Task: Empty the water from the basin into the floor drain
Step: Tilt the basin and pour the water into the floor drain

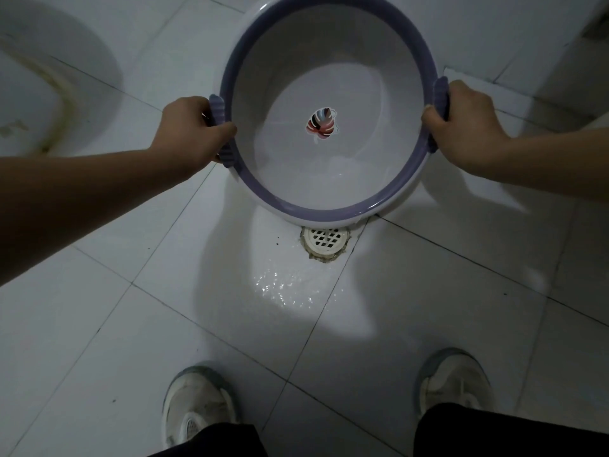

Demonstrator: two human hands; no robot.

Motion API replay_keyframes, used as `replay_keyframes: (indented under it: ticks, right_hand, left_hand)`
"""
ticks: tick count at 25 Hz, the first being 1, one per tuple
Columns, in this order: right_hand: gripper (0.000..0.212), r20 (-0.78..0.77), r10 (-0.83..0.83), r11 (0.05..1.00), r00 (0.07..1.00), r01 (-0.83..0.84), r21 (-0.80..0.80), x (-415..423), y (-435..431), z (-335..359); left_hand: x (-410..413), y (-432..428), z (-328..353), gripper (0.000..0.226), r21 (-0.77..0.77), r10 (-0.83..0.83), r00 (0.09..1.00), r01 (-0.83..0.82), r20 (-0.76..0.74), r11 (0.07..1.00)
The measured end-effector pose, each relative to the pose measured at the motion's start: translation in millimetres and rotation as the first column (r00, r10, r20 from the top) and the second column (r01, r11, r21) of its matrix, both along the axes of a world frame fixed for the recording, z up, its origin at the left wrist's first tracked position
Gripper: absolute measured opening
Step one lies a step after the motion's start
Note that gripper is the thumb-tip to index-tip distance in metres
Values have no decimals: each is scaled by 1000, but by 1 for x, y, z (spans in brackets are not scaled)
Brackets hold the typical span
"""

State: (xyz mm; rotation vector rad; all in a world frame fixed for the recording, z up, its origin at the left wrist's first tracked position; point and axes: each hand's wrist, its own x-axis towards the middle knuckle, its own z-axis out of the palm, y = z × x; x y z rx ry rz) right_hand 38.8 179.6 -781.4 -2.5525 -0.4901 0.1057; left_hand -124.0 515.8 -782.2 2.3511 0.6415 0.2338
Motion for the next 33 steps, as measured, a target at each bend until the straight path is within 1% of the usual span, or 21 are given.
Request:
replay_keyframes:
  ticks: [3, 6, 9, 12, 16, 23, 29, 33]
  right_hand:
    - [24, 13, -16, 1000, 1000, 17, -11, -1, 0, -1]
    - [29, 22, -14, 999, 1000, 15, -29, -2, 0, -2]
    - [29, 28, -22, 999, 999, 24, -37, -4, 0, -2]
    - [28, 25, -42, 998, 999, 43, -37, -6, -1, -2]
    - [29, 6, -54, 999, 999, 54, -5, -6, -2, -4]
    - [32, 7, -63, 998, 998, 63, 2, -8, -7, -10]
    - [29, 6, -51, 998, 999, 51, 22, -5, -10, -13]
    - [29, 13, -46, 998, 999, 46, 44, -6, -10, -12]
  left_hand:
    - [0, 1, -1, 24, 19, -1, 1000, 1, -5, 1000]
    - [0, 2, 0, 25, 50, 1, 1000, 0, -22, 999]
    - [0, 2, 0, 24, 25, -1, 1000, 1, -27, 1000]
    - [2, -1, 1, 22, 34, 4, 1000, -3, -22, 999]
    - [2, -4, 2, 17, 21, 3, 1000, -2, -17, 1000]
    - [0, -6, 3, 13, -11, -1, 1000, 1, 1, 1000]
    - [-2, -6, 1, 14, -8, -16, 1000, 16, 7, 1000]
    - [-2, -6, 0, 14, 25, -23, 1000, 23, 12, 999]
